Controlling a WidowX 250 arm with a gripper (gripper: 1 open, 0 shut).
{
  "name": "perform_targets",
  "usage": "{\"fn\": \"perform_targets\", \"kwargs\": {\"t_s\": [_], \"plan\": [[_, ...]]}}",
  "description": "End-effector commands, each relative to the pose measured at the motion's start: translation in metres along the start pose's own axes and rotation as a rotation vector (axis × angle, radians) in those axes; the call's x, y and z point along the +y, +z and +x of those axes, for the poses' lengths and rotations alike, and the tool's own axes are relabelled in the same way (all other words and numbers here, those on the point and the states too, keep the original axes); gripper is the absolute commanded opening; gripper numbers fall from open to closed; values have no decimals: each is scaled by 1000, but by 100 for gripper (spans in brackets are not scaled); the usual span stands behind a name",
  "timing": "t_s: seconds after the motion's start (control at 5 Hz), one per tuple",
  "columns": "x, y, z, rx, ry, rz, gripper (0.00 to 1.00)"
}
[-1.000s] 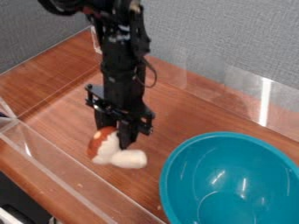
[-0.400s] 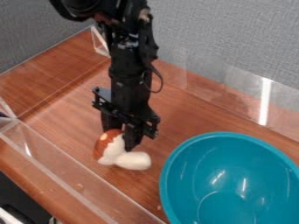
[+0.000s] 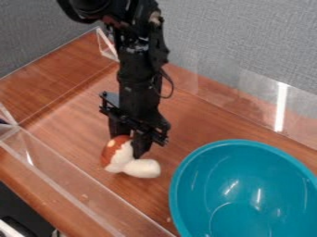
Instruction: Remove the mushroom from inside the blue bowl and put it on the table
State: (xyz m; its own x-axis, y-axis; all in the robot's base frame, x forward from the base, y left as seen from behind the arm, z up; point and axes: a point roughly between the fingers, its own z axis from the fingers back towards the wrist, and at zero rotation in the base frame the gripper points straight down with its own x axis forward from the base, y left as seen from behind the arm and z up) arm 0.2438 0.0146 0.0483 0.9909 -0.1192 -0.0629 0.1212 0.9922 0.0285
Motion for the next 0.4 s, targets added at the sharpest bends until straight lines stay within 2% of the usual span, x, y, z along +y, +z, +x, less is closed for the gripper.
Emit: {"fn": "perform_targets", "kwargs": {"t_s": [0.0, 0.2], "plan": [[3, 11, 11, -52, 6, 18, 0], [5, 7, 14, -52, 9, 23, 0]]}}
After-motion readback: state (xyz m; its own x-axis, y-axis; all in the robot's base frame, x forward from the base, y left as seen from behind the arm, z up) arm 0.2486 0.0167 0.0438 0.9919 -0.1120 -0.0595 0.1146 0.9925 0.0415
